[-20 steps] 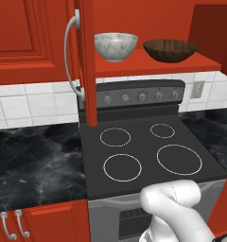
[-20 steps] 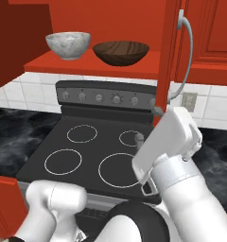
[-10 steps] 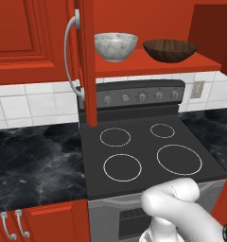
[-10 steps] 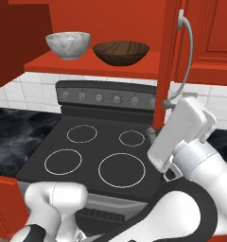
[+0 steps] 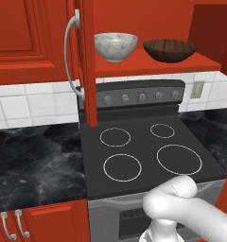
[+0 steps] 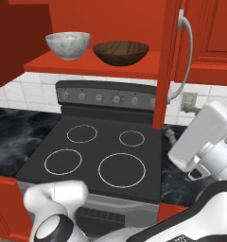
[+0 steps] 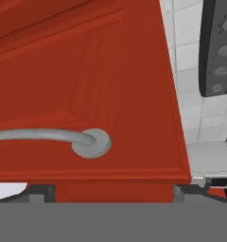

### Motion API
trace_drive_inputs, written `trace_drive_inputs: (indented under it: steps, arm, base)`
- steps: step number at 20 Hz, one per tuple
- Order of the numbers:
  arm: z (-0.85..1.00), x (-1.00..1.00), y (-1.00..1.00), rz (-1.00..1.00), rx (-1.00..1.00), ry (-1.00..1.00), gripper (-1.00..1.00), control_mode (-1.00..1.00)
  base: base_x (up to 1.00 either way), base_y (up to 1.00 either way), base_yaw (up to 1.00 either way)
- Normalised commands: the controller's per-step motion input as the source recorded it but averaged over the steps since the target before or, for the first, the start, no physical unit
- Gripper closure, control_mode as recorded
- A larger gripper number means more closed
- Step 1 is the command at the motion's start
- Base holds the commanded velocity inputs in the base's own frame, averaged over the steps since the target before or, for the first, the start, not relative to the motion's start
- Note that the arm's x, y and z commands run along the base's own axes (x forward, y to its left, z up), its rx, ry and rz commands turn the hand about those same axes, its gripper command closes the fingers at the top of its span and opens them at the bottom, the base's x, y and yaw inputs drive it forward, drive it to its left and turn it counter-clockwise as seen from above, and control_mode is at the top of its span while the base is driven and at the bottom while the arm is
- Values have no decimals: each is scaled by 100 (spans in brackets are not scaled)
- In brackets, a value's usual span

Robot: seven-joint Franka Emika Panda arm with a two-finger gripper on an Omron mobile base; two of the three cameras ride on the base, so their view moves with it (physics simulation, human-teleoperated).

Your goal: Open the cabinet. Pick the bowls from the counter and place them in the cabinet. Then close the cabinet.

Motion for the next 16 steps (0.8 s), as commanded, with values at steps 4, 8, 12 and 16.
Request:
trace_drive_inputs:
  steps: [4, 8, 12, 16]
  arm:
    - [-13, 43, -7, 7, -9, 0, -100, -100]
    - [-13, 51, -19, 6, -6, -1, -100, -100]
    - [-6, 51, -5, 5, -10, -1, -100, -100]
    - [0, 35, 14, 10, -19, -9, -100, -100]
  base:
    - [0, 0, 0]
    - [0, 0, 0]
    - [0, 0, 0]
    - [0, 0, 0]
